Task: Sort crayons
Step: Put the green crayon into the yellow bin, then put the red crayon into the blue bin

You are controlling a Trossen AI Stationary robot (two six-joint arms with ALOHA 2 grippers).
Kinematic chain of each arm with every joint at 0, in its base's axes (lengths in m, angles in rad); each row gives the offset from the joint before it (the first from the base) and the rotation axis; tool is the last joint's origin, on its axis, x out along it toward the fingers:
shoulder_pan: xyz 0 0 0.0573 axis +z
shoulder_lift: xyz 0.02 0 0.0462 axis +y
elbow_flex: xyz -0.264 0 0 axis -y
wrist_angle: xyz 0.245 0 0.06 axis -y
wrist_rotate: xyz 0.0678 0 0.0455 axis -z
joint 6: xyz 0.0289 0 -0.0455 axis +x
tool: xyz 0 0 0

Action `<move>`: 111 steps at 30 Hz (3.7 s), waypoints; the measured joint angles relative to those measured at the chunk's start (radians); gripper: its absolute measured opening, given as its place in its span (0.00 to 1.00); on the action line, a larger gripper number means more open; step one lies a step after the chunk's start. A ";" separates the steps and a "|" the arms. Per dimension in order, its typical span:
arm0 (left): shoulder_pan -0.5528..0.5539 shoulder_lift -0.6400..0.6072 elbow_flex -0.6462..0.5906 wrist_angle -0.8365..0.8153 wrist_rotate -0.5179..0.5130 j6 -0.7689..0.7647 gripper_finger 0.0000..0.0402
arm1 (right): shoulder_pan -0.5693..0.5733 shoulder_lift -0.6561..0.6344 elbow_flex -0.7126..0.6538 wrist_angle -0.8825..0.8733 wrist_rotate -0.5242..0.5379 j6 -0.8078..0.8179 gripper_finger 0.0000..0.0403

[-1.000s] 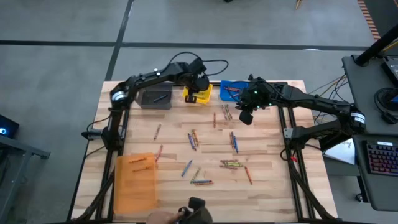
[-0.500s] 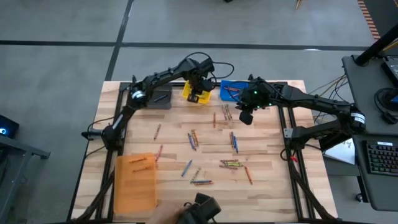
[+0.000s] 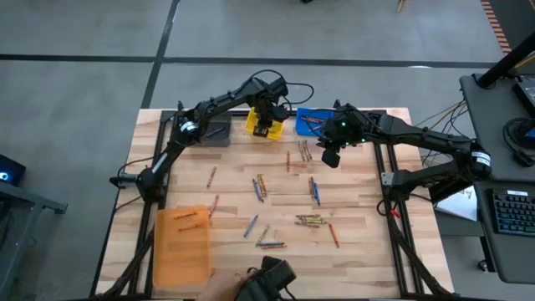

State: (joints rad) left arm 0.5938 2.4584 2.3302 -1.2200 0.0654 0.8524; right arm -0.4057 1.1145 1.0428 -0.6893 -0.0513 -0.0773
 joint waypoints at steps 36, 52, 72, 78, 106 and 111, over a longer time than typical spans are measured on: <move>-0.018 -0.666 -0.459 -0.011 0.208 -0.474 0.10 | 0.000 0.000 -0.044 0.081 0.000 0.060 0.18; -0.196 -1.069 -0.955 0.094 -0.021 -0.945 0.10 | 0.000 0.000 -0.045 0.164 0.000 0.078 0.18; -0.306 -1.150 -1.316 0.065 -0.029 -1.402 0.10 | 0.000 0.000 -0.039 0.254 0.000 0.095 0.18; -0.313 -1.150 -1.376 0.134 -0.073 -1.462 0.10 | 0.000 0.000 -0.038 0.254 0.000 0.085 0.18; -0.464 -1.021 -1.411 0.382 0.015 -1.575 0.23 | 0.000 0.000 -0.038 0.237 0.000 0.037 0.18; -0.494 -0.960 -1.411 0.375 0.016 -1.611 0.29 | 0.000 0.000 -0.038 0.211 0.000 0.039 0.18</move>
State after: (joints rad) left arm 0.0996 1.4989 0.9192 -0.8452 0.0811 -0.7584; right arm -0.4059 1.1145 1.0048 -0.4783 -0.0517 -0.0378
